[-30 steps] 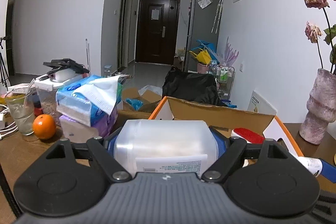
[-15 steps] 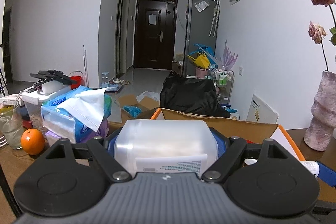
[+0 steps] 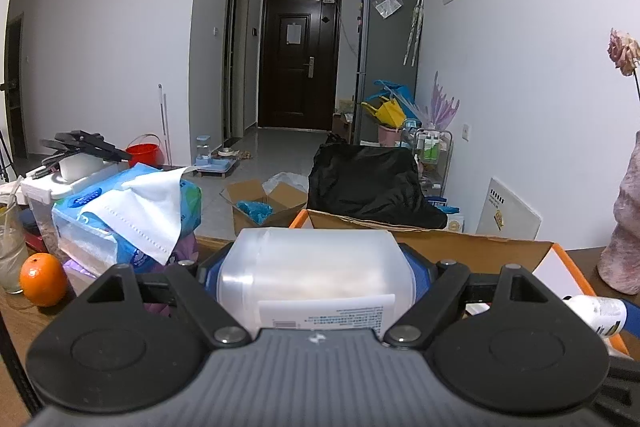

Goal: Organize rigid objects
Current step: 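Carry the translucent box and white spray bottle with both tools over the cardboard box, then open the left tool over the box while the right tool releases the spray bottle inside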

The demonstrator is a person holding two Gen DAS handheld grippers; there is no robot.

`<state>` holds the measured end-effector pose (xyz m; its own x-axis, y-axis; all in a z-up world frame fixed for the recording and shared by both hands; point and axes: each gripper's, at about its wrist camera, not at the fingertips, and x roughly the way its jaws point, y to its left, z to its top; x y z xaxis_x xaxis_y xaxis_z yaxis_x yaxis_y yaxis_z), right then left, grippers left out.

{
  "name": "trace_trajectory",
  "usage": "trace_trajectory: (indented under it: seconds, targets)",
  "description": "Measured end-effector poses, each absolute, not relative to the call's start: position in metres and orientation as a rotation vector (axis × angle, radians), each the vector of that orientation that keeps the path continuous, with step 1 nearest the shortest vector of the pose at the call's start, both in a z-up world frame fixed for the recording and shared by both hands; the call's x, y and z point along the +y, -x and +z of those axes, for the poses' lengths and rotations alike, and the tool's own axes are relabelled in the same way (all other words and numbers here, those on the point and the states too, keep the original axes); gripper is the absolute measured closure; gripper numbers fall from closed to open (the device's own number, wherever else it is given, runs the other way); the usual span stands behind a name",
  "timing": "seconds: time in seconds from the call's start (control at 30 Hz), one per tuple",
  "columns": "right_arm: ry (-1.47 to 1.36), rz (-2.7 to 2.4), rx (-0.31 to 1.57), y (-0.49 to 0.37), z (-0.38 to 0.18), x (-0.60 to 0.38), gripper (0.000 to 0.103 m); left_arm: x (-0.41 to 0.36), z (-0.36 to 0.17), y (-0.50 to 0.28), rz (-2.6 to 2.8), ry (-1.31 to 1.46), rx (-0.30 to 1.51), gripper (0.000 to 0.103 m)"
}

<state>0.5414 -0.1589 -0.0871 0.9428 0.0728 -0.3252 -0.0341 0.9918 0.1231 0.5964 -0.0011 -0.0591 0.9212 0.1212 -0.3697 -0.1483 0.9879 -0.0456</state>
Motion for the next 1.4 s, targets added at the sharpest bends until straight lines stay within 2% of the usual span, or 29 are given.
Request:
trace_trajectory:
  seconds: [0.73,0.8,0.87,0.93,0.97,1.4]
  targets:
    - [-0.077,-0.008,0.395,-0.578,-0.095,-0.158,0.005,0.005,-0.080,-0.625,0.131,0.053,0.412,0.019]
    - [-0.074,-0.007,0.404,-0.579,-0.095,-0.159,0.005,0.005,-0.079,-0.624,0.128,0.065,0.414,0.018]
    - [-0.075,-0.014,0.422,-0.581,-0.095,-0.160,0.005,0.008,-0.078,-0.623,0.127,0.081,0.412,0.005]
    - [-0.082,-0.020,0.428,-0.581,-0.096,-0.163,0.002,0.010,-0.077,-0.621,0.133,0.091,0.404,0.000]
    - [-0.085,-0.025,0.429,-0.581,-0.096,-0.164,0.000,0.010,-0.076,-0.621,0.132,0.093,0.402,0.000]
    - [-0.096,-0.027,0.422,-0.575,-0.091,-0.168,0.000,0.016,-0.072,-0.618,0.131,0.100,0.412,0.000]
